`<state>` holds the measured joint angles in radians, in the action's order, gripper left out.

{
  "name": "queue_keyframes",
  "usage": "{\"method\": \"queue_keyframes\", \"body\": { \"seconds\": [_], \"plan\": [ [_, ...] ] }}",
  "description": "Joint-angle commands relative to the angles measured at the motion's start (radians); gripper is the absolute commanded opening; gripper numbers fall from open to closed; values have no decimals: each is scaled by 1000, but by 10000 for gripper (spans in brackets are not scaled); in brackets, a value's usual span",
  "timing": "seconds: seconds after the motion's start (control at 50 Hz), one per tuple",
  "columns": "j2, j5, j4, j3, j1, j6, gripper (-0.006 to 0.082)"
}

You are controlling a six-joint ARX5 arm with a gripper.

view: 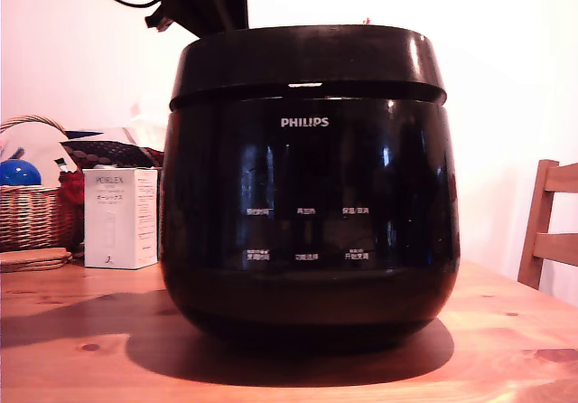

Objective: Close the rice cooker by pressing the lid down with medium force

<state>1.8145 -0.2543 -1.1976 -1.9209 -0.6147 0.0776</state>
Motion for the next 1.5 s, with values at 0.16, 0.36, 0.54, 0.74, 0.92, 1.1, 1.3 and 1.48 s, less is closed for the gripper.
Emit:
{"method": "queue_keyframes", "body": {
  "seconds": [0.16,0.36,0.54,0.74,0.92,1.1,1.3,1.48],
  "plan": [
    [-84,13,91,91,-14,-15,-22],
    [-194,13,196,264,-19,-37,-22],
    [-283,14,317,418,-39,-78,-22],
    [-388,68,475,612,-79,-112,-22],
    [-470,171,595,729,-115,-171,-22],
    [-517,231,723,849,-161,-201,-22],
    [-518,249,830,966,-188,-233,-22],
    [-519,308,964,1054,-234,-235,-22]
  ]
}}
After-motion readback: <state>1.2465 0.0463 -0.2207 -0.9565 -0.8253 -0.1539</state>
